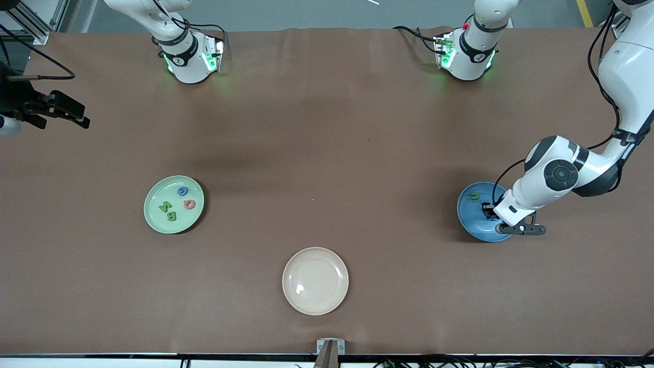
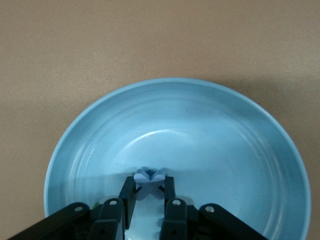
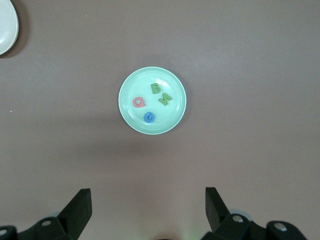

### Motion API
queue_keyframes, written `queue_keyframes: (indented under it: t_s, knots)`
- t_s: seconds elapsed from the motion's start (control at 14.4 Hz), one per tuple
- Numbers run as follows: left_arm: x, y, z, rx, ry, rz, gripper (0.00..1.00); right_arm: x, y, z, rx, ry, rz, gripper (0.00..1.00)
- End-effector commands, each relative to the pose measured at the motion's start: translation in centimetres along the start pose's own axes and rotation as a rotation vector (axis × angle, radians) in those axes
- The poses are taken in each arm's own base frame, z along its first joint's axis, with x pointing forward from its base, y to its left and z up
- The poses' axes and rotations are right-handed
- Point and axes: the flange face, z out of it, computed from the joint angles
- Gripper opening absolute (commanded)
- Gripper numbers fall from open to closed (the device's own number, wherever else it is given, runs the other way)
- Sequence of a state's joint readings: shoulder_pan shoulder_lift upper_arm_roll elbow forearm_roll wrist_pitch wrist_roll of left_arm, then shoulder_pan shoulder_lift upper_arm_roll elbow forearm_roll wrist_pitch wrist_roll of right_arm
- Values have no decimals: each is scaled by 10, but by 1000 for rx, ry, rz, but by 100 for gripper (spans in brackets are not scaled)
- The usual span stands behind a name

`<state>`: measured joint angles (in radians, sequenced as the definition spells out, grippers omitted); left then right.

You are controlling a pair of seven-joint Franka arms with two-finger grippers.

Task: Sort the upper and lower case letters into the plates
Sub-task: 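Open the left gripper to drop the x into the blue plate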

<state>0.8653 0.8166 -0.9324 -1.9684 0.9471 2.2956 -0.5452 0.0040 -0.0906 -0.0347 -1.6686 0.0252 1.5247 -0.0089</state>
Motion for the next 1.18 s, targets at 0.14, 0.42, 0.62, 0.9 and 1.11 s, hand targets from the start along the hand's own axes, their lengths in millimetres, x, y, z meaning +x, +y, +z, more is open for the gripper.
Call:
queue_keyframes:
  t_s: [0.14, 0.42, 0.62, 0.9, 1.11]
  knots:
    - [3, 3, 4, 0, 16, 20, 8, -12, -2, 0, 29, -2, 5, 100]
    - [4, 1, 1, 6, 21, 19, 85, -12, -2, 0, 30, -2, 4, 100]
    - [7, 6, -15, 17, 34, 19, 100, -12, -2, 0, 30, -3, 3, 100]
    - [11, 15, -49, 34, 27, 26, 100, -11, -2, 1, 29, -3, 3, 100]
    - [14, 17, -71, 31, 33, 23, 100, -11, -2, 1, 27, -2, 3, 100]
